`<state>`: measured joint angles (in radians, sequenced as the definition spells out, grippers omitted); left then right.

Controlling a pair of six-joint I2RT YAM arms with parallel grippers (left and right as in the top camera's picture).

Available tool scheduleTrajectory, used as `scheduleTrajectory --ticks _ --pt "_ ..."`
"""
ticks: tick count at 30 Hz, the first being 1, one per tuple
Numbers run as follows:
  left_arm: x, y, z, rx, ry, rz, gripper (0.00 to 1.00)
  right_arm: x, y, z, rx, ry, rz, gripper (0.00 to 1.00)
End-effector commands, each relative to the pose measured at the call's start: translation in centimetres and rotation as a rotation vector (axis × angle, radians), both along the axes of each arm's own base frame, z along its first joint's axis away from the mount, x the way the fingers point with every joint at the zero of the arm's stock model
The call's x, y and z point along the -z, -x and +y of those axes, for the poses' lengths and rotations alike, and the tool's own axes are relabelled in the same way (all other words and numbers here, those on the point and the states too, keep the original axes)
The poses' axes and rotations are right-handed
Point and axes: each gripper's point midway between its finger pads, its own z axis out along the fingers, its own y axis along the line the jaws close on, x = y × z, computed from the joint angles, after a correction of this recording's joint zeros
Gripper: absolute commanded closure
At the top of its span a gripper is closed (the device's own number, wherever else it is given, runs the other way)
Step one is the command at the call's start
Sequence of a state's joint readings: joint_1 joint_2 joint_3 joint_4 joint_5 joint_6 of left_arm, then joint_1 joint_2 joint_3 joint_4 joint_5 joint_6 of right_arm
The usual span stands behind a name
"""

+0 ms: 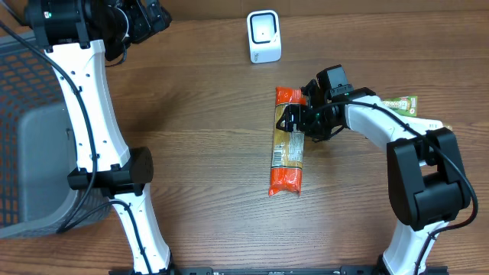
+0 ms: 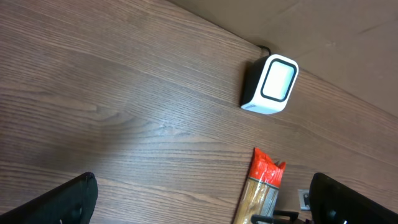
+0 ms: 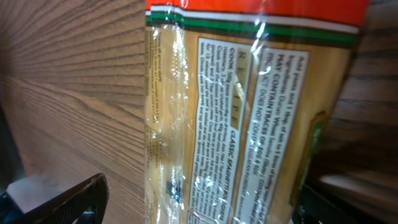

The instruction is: Scan the item barcode

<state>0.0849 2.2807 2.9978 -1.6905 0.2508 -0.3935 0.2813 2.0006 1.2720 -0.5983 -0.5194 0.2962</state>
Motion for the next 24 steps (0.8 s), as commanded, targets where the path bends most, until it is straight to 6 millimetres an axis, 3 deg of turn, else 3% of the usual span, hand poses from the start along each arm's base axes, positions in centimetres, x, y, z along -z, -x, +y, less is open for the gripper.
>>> scheduleTrajectory --ticks 1,4,5,12,15,19,24 --pt "-0.3 0.1 -0.4 0.001 0.009 -0.006 0.0 2.1 1.2 0.7 0.021 -0.007 0.092 0.08" --pt "-0.3 0.1 -0.4 0.001 0.009 -0.006 0.0 3.9 1.9 1.4 0.055 0.005 0.158 0.14" --pt "-0.3 0.1 -0.4 0.001 0.009 -0.006 0.0 5.0 2.1 1.5 0.093 0.026 0.193 0.23" --pt "-0.3 0.1 -0.4 0.001 0.009 -0.006 0.01 6.1 2.0 0.8 0.152 0.103 0.204 0.44" --pt "-0.3 0.1 -0.4 0.001 0.009 -0.006 0.0 5.6 1.9 1.5 0.111 0.107 0.179 0.59" --pt "-0.3 0.1 -0.4 0.001 0.009 -0.006 0.0 3.9 2.1 4.0 -0.032 -0.004 0.138 0.94" --pt "-0.3 0.1 -0.4 0.001 0.009 -0.006 0.0 2.2 2.1 4.1 -0.053 -0.039 0.158 0.96"
